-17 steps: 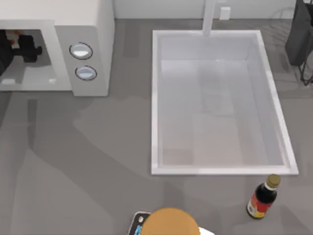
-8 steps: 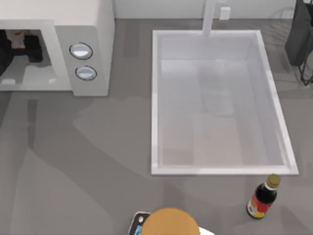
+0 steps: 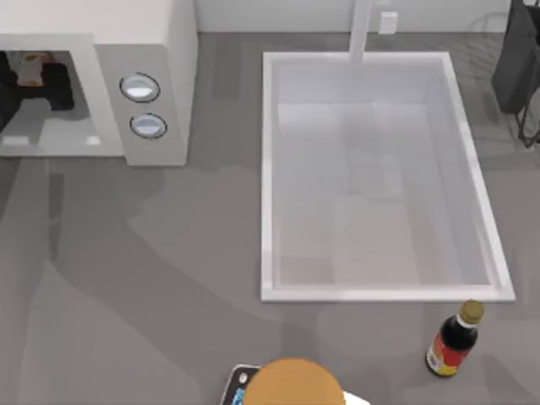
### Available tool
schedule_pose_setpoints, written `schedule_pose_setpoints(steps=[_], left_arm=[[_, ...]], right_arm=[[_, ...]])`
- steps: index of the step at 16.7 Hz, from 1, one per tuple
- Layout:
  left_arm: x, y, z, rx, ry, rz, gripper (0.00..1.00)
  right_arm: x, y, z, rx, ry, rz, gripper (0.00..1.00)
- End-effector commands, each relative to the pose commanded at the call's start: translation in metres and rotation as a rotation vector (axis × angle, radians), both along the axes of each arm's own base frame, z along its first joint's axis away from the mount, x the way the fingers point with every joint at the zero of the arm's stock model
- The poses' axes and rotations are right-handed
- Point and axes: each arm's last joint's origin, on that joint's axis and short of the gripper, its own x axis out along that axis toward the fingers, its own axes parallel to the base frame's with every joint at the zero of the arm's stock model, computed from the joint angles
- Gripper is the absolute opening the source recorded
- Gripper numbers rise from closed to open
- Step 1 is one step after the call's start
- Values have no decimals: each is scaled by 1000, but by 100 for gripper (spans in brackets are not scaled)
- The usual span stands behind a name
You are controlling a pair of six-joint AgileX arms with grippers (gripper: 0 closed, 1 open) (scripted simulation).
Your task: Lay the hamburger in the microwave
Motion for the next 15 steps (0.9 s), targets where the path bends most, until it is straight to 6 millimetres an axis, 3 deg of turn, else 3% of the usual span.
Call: schedule_pose_setpoints(steps=[3, 10, 12, 15], left_arm=[[-33, 3, 0, 2, -2, -7, 100], [-156, 6, -8, -4, 41, 11, 100], [-177, 5, -8, -4, 33, 14, 100], [-188, 5, -6, -2, 21, 14, 100]], right_arm=[[0, 0, 0, 0, 0, 0, 100], [0, 0, 0, 0, 0, 0, 100], [0, 0, 0, 0, 0, 0, 100], [0, 0, 0, 0, 0, 0, 100]])
